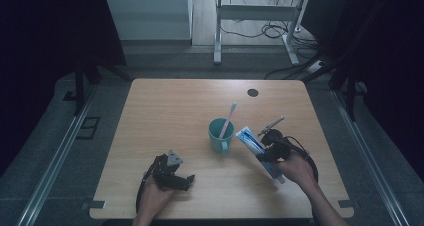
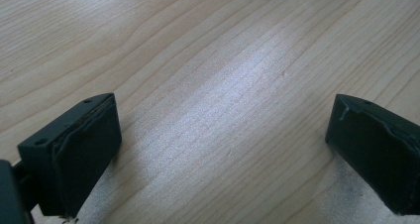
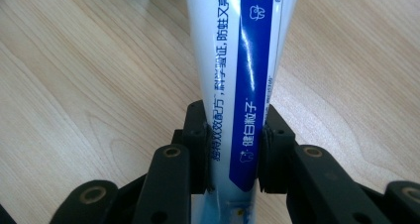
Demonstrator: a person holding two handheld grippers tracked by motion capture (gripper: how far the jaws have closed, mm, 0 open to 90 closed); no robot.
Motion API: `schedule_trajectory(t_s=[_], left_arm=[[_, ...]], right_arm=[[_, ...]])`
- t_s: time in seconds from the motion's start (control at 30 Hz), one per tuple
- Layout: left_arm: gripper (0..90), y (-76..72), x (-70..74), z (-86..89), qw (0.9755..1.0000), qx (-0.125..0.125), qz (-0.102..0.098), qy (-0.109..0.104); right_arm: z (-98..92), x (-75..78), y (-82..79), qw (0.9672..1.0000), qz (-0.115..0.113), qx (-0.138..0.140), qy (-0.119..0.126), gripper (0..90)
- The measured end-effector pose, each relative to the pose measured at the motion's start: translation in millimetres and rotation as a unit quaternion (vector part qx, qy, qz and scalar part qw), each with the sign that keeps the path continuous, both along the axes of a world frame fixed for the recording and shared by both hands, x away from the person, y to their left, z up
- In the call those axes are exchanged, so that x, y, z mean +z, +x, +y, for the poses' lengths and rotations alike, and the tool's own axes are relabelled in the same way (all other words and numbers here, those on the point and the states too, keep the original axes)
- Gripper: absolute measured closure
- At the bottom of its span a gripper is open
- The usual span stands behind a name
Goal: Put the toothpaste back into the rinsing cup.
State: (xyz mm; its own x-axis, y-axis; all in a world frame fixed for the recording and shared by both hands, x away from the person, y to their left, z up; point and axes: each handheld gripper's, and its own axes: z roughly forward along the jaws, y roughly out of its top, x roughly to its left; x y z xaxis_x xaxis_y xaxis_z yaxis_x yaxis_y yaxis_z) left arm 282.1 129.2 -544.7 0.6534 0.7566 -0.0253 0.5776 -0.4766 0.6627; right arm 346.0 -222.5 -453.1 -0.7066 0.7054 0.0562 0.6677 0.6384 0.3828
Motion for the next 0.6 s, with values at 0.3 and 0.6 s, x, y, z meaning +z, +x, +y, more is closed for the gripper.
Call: schedule_trajectory(t_s=[0.3, 0.6], left_arm=[[0.8, 0.2, 0.0, 0.2, 1.0000, -0.001, -0.001, 0.001], [0.8, 0.4, 0.1, 0.3, 1.0000, -0.002, -0.002, 0.002]], right_arm=[[-4.1, 11.1, -5.3, 0.9994, -0.028, 0.005, 0.021, 70.2], [-5.0, 25.3, -7.2, 0.9971, -0.056, 0.009, 0.050, 70.2]])
